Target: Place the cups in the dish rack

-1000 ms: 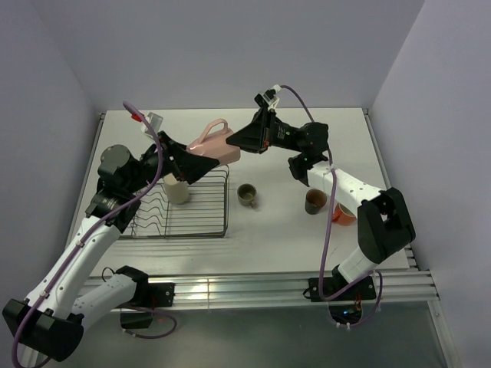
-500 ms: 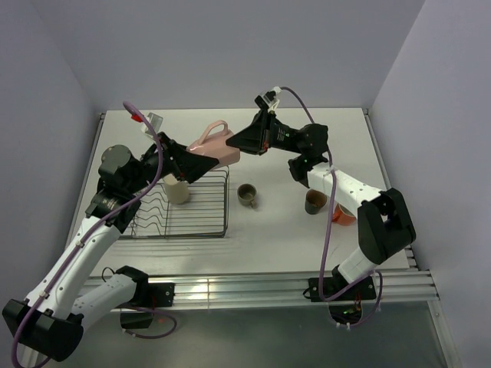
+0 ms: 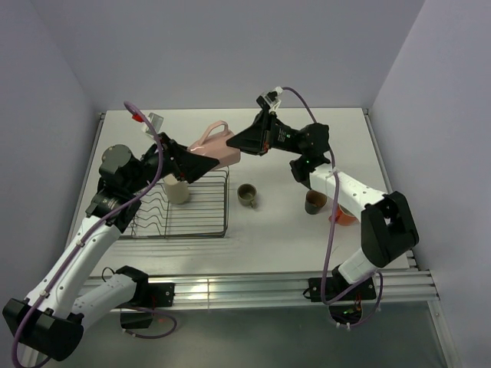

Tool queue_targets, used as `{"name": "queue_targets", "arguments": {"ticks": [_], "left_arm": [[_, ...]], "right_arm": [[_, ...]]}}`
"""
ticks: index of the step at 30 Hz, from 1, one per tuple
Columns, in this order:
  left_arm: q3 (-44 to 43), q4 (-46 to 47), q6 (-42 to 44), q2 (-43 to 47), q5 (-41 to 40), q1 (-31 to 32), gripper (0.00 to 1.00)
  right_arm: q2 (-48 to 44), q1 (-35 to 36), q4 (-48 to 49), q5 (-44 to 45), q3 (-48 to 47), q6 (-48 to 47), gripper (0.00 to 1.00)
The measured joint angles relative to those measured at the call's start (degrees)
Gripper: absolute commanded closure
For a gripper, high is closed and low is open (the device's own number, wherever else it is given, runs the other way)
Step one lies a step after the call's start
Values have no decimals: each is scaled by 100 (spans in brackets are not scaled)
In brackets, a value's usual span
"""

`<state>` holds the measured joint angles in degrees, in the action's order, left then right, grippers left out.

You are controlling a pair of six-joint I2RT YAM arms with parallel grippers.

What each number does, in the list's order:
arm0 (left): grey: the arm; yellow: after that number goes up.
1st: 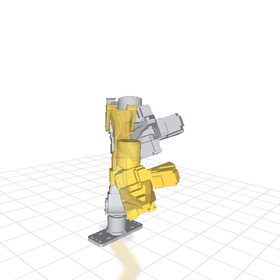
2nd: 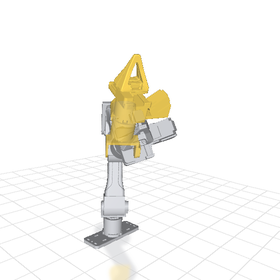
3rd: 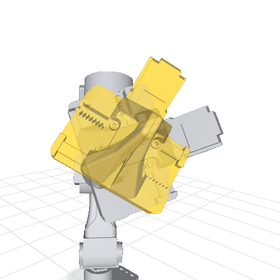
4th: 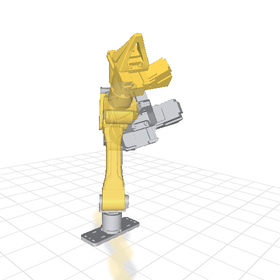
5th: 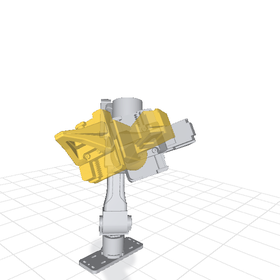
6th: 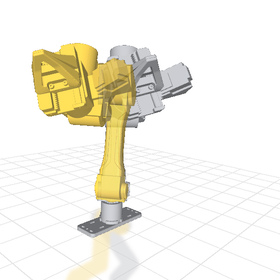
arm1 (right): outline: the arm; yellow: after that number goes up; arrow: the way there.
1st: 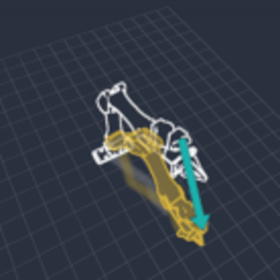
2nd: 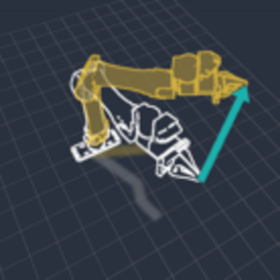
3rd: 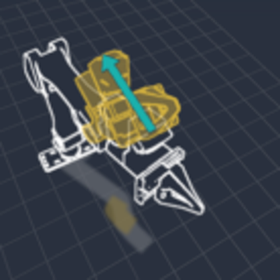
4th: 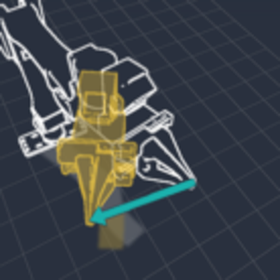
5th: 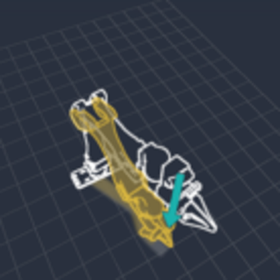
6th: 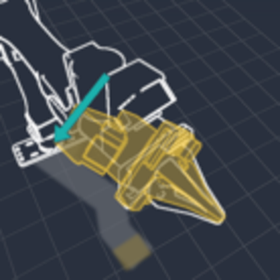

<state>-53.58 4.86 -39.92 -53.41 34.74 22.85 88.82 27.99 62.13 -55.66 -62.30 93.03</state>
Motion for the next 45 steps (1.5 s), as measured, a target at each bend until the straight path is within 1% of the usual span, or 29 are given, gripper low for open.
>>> {"name": "queue_targets", "arguments": {"ticks": [1, 2, 4, 5, 9, 13, 14, 16, 23, 26, 30, 37, 41, 45], "left_arm": [[0, 0, -2, -7, 9, 0, 100], [0, -7, -4, -11, 20, 0, 100], [0, -20, -15, -20, 39, -2, 100], [0, -31, -17, -22, 46, -2, 100], [-9, -168, -15, -33, 26, -2, 100], [-11, -374, -9, -35, -66, -4, 100], [-11, -422, -2, -35, -98, -4, 100], [-11, -498, 4, -35, -140, -4, 100], [-114, -824, 92, -35, -216, 0, 100], [-175, -933, 149, -35, -251, 9, 100], [-221, -1040, 186, -35, -319, 11, 100], [-389, -1495, 352, -44, -531, 11, 100], [-636, -1952, 498, -79, -702, 11, 100], [-1161, -2704, 737, -278, -964, 11, 100]], "right_arm": [[-31, 0, -101, 2, 0, -83, 99], [-70, 0, -232, 9, 0, -181, 91], [-166, 0, -511, 26, 0, -398, 85], [-223, 0, -682, 44, 0, -514, 79], [-378, 2, -1237, 129, -2, -1019, 71], [-389, 2, -1696, 247, -4, -1379, 68], [-391, 2, -1777, 267, -4, -1436, 64], [-396, 2, -1937, 330, -4, -1550, 62], [-540, 0, -2677, 669, -4, -2039, 46], [-691, -13, -3014, 831, -4, -2260, 42], [-973, -39, -3486, 1078, -4, -2608, 41], [-1189, -105, -4127, 1460, 0, -3056, 40], [-1375, -173, -4782, 1840, 0, -3427, 40], [-1657, -297, -5506, 2302, 0, -3882, 40]]}}
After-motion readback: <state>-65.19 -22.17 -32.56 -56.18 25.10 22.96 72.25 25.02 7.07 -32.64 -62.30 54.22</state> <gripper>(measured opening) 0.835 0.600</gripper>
